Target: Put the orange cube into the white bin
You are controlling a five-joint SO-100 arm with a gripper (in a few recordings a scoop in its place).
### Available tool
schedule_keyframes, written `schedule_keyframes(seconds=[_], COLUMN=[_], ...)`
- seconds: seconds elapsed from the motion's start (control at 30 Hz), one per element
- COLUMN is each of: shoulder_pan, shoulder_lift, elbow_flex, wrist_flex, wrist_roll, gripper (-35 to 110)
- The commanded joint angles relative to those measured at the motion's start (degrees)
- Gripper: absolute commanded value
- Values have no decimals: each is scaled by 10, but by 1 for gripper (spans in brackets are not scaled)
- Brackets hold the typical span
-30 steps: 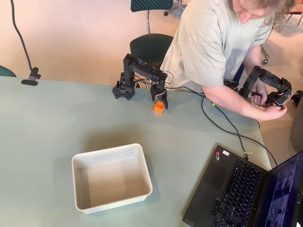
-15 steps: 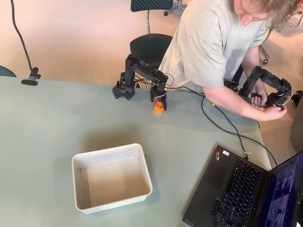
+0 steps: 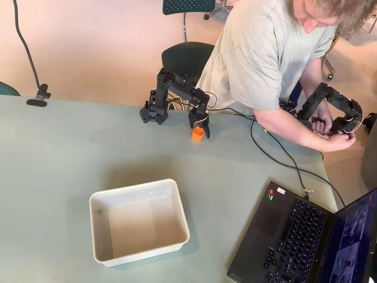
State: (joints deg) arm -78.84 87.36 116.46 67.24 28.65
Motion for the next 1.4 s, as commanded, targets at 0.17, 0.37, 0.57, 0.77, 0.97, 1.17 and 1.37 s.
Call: schedule_keyframes(seconds=[0.17,0.37,0.57,0.77,0.97,1.17,1.37], shoulder_pan=[1,3,-2,-3,4,25,79], shoulder_lift=[3,7,8,6,8,8,10], elbow_flex=[-15,-15,-44,-54,-56,-110,-178], wrist_flex=[0,1,1,1,1,9,11], wrist_roll=[-2,-2,-2,-2,-2,-2,-2], gripper=[59,53,28,12,12,12,12])
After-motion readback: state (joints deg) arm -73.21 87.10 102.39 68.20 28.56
